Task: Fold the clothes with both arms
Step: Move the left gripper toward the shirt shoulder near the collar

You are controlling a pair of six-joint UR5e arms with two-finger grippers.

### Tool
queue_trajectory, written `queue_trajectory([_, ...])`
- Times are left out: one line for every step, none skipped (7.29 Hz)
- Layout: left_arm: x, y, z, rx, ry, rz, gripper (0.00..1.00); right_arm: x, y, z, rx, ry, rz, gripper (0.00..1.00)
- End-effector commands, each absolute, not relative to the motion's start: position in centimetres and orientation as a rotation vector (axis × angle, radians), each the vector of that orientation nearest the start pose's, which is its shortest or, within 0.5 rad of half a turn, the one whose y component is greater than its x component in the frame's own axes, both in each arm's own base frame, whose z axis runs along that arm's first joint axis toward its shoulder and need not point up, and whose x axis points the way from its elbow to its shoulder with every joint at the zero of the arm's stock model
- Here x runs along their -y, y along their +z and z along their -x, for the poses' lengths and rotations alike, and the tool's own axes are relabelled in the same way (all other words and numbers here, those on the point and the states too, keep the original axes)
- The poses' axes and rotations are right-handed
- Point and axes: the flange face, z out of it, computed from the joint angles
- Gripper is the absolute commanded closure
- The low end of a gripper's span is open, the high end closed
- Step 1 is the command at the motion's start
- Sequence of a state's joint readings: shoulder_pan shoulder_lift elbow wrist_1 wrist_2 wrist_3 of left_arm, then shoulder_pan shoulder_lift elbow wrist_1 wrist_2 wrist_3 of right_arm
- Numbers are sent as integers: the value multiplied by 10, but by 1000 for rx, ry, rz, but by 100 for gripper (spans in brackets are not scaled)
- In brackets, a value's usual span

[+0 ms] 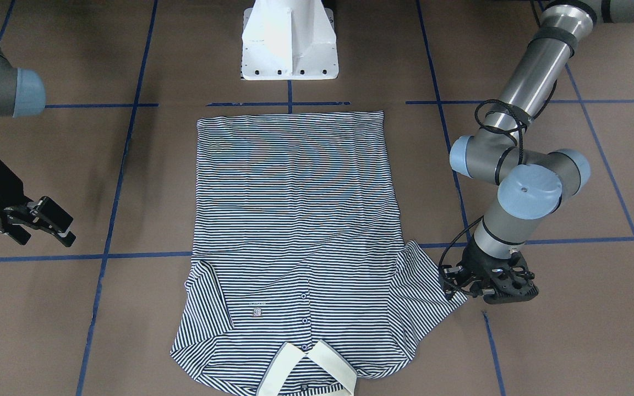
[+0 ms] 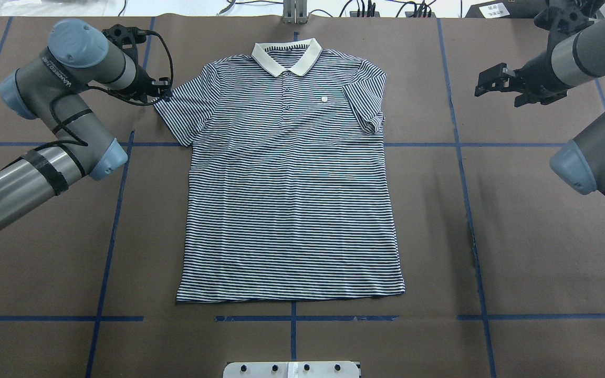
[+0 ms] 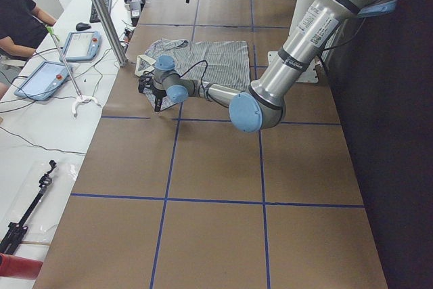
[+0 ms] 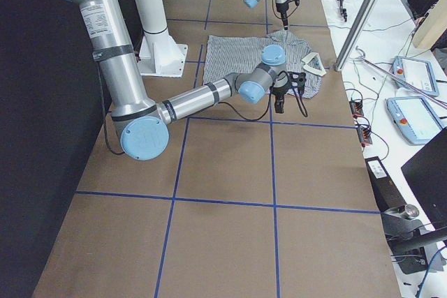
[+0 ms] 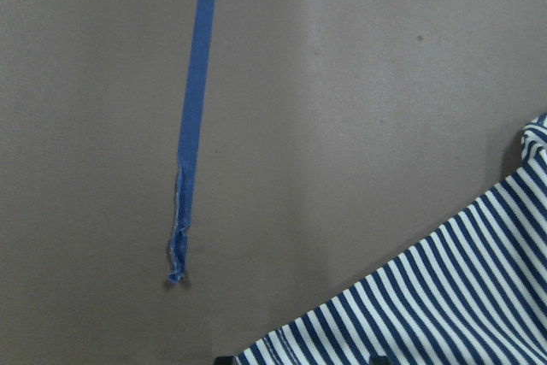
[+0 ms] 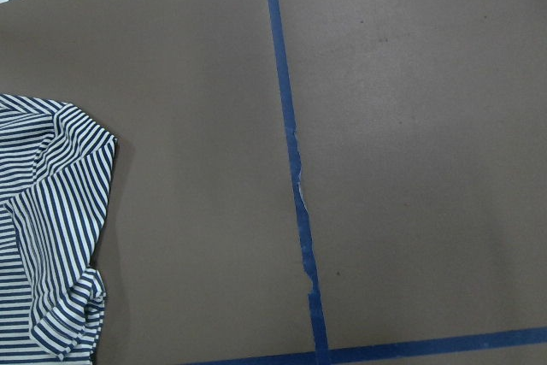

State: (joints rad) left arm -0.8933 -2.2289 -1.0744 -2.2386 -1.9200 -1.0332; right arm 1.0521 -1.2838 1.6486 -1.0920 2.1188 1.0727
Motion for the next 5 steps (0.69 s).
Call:
queue_trajectory([671, 430, -416, -830, -186, -286, 41, 578, 414, 237, 942, 278, -207, 0])
queue_trajectory([672, 434, -416, -825, -187, -282, 42, 578, 414, 237, 941, 256, -215, 0])
queue_trajectory([673, 434, -416, -818, -190, -286, 42, 579, 416, 237, 936, 256, -215, 0])
queue_trajectory([673, 435, -416, -815, -192, -291, 43, 579, 417, 237, 935, 255, -217, 0])
queue_trajectory([673, 436, -416, -814, -191, -290, 44, 579, 417, 237, 934, 256, -216, 0])
